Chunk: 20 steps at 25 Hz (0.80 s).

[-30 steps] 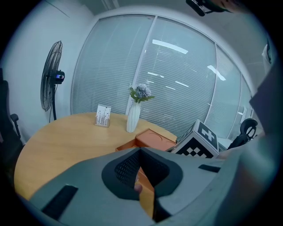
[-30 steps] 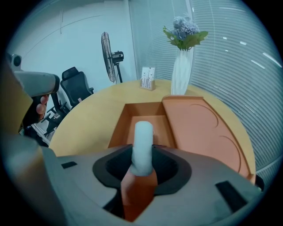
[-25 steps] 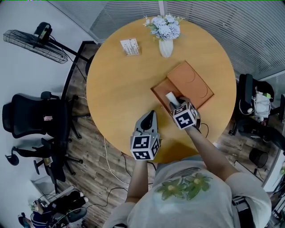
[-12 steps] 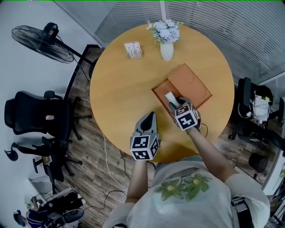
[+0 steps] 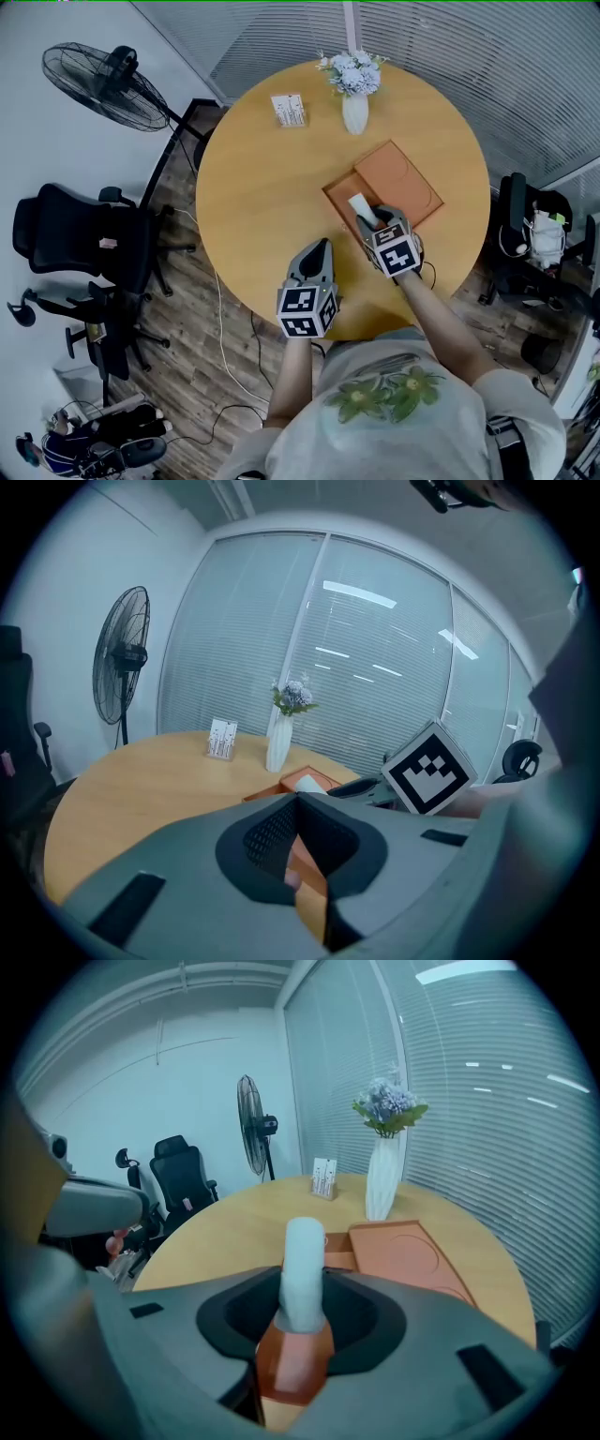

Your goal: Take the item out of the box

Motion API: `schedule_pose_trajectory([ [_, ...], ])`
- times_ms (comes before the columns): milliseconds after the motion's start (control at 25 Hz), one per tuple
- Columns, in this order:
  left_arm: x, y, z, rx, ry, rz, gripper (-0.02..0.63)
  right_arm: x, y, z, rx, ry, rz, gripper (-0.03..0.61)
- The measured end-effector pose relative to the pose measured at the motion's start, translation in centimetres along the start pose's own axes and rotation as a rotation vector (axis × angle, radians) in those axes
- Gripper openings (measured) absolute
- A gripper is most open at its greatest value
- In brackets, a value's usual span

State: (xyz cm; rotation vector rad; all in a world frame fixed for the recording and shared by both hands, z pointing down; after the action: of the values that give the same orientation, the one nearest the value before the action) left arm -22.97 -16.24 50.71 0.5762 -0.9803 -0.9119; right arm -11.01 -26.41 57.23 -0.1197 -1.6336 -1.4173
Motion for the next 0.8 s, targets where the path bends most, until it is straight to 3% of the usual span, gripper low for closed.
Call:
schedule_pose_trajectory([
  [800,-3.2,-0.1,-1.1,-0.016,-0.006,-0.056,0.002,-6.5,-2.7,1.9,-0.022,-0.022,-0.161,0.146],
])
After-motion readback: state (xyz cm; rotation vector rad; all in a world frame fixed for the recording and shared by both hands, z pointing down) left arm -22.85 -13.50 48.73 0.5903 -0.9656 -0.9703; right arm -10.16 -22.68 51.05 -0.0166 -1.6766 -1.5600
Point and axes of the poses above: the fingertips, and each gripper's own axes: x forward along the fingers, z to its left, y out of its underside, the point moved 6 cm from there along -x, backward along the fingers, and after that the axes turned 15 degrees about -x, right-handed, at the moved point
